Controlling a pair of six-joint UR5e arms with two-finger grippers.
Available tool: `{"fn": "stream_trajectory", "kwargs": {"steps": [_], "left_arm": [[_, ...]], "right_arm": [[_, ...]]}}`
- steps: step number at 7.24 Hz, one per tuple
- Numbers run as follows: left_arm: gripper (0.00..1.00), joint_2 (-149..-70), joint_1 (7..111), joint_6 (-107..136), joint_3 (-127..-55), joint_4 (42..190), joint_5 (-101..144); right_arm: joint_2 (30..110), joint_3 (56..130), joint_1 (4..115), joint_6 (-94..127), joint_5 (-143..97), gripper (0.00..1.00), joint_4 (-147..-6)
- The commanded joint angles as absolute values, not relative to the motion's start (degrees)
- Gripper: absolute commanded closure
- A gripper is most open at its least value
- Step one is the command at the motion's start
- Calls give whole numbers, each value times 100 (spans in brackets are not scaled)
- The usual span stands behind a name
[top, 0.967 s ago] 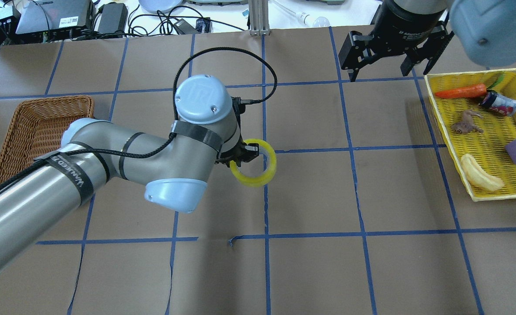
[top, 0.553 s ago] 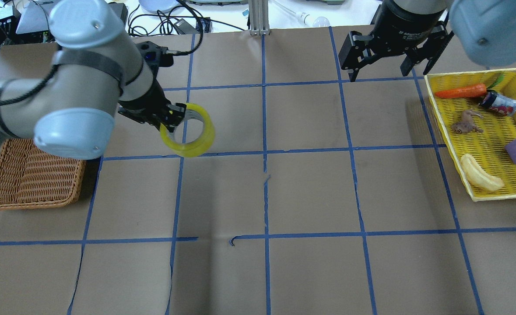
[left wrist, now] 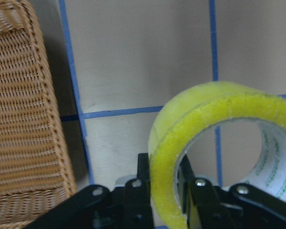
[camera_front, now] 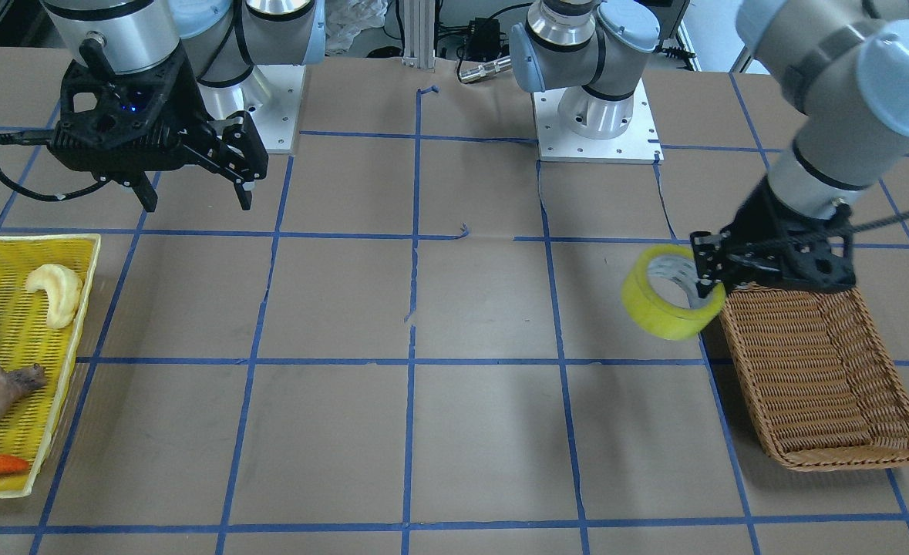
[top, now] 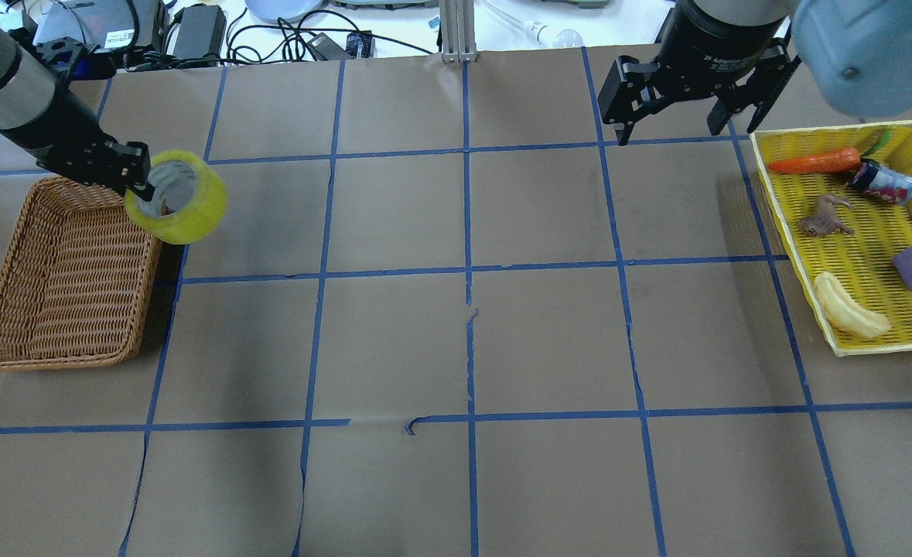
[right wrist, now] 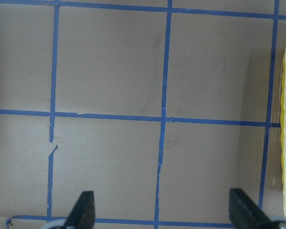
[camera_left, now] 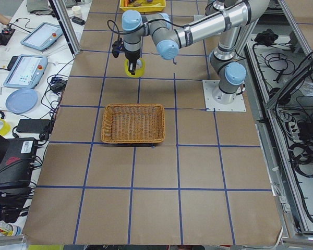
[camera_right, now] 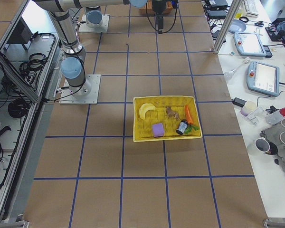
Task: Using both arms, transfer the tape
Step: 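Carry the tape roll with the left gripper into the wicker basket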
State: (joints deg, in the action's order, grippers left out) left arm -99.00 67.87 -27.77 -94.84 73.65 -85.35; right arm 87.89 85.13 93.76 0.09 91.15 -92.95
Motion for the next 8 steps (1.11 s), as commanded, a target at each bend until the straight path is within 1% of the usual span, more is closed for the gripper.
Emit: {"fn": "stream_trajectory", "kwargs": {"steps": [1,3,5,6,8], "left_arm": [[100,-10675,5954,-3515,-9133,7181,-8499],[100,-11186,5565,-4302,-8799,7128,-8813],[100,-11608,5353,-4674,-8692,6585,-8912],[100,-11810,5318,-4963,-8710,6122,-9086],[100,-11813,5300,-4984,-9094,6012,-9105]], "right_arm": [[8763,8517,9343,0,9132,0,-9308],[8736,8508,9351,0,9132,0,-9308],[8736,8508,9343,0,9132,0,-9360],[8745,8508,9334,0,9106,0,-9386],[8833,8482,9317,-9,9088,0,-9387]]}}
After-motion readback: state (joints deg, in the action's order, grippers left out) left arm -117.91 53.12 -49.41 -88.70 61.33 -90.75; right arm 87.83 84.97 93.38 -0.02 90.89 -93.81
